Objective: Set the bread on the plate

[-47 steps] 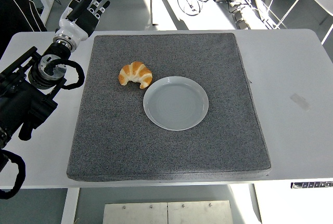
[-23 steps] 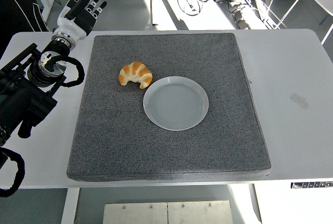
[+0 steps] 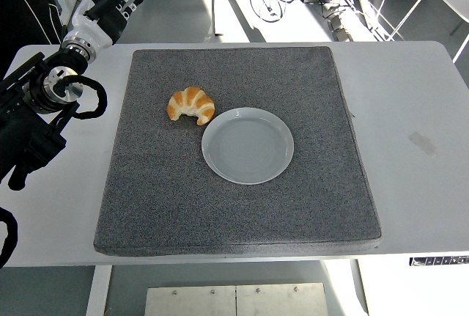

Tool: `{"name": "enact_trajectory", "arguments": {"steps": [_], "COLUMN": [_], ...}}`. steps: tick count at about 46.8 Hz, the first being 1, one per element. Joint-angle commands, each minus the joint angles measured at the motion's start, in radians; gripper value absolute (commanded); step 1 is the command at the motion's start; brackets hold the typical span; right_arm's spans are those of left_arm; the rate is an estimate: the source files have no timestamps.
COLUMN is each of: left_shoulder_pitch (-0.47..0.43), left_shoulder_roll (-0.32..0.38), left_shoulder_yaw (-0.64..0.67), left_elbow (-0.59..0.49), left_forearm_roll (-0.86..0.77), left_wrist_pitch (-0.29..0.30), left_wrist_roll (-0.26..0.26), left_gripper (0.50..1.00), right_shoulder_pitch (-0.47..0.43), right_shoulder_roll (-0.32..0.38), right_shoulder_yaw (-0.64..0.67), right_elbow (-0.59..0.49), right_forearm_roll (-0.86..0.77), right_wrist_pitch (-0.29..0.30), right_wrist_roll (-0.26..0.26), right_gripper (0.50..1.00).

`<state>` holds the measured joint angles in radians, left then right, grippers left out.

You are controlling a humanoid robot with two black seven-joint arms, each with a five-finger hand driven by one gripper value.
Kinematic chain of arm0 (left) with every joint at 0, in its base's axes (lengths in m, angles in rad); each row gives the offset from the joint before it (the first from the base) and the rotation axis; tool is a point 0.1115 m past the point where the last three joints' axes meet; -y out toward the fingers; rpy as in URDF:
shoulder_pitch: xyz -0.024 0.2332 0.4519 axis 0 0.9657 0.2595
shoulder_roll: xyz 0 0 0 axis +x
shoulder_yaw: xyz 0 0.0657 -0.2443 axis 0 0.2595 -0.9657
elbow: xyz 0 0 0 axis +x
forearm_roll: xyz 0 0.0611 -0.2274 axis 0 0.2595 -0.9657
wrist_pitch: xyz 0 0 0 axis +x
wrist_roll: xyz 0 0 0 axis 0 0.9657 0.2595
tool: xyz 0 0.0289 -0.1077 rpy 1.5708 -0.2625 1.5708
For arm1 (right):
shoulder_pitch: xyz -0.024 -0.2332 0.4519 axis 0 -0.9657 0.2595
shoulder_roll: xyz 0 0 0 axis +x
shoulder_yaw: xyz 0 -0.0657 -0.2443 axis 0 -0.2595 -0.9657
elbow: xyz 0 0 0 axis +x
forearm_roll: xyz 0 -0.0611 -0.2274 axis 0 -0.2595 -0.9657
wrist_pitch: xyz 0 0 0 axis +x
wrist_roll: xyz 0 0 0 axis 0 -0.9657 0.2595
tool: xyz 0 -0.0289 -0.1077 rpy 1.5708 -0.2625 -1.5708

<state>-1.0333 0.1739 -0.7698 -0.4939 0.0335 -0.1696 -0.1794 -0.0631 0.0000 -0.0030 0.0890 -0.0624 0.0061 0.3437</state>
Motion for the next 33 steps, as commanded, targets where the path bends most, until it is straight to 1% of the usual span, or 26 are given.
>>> {"name": "enact_trajectory", "arguments": {"steps": [1, 8, 12, 19, 23, 28, 33], "left_shoulder_pitch": [-0.001, -0.001, -0.007, -0.010, -0.010, -0.013, -0.022], "left_shoulder_roll": [0.027, 0.030, 0.032, 0.035, 0.035, 0.041, 0.065], "left_shoulder_yaw": [0.000, -0.002, 0.000, 0.009, 0.014, 0.063, 0.119], "left_elbow": [-0.002, -0.002, -0.002, -0.006, -0.009, -0.020, -0.031], "left_forearm_roll": [0.065, 0.075, 0.077, 0.100, 0.114, 0.158, 0.189], "left_wrist_pitch": [-0.007, -0.005, -0.008, -0.064, -0.067, -0.067, -0.067], "left_wrist_roll": [0.000, 0.000, -0.015, -0.058, -0.072, -0.074, -0.074], "left_gripper": [0.984, 0.984, 0.984, 0.984, 0.984, 0.984, 0.984], "right_shoulder_pitch": [0.000, 0.000, 0.000, 0.000, 0.000, 0.000, -0.001], "right_shoulder_roll": [0.000, 0.000, 0.000, 0.000, 0.000, 0.000, 0.000], "right_shoulder_yaw": [0.000, 0.000, 0.000, 0.000, 0.000, 0.000, 0.000], "right_elbow": [0.000, 0.000, 0.006, 0.011, 0.011, 0.011, 0.011], "right_forearm_roll": [0.000, 0.001, 0.001, 0.000, 0.000, 0.000, 0.000], "right_wrist_pitch": [0.000, 0.000, 0.002, 0.006, 0.005, 0.005, 0.005], "right_wrist_roll": [0.000, 0.000, 0.000, 0.000, 0.000, 0.000, 0.000], "right_gripper": [1.000, 1.000, 1.000, 1.000, 1.000, 1.000, 1.000]}}
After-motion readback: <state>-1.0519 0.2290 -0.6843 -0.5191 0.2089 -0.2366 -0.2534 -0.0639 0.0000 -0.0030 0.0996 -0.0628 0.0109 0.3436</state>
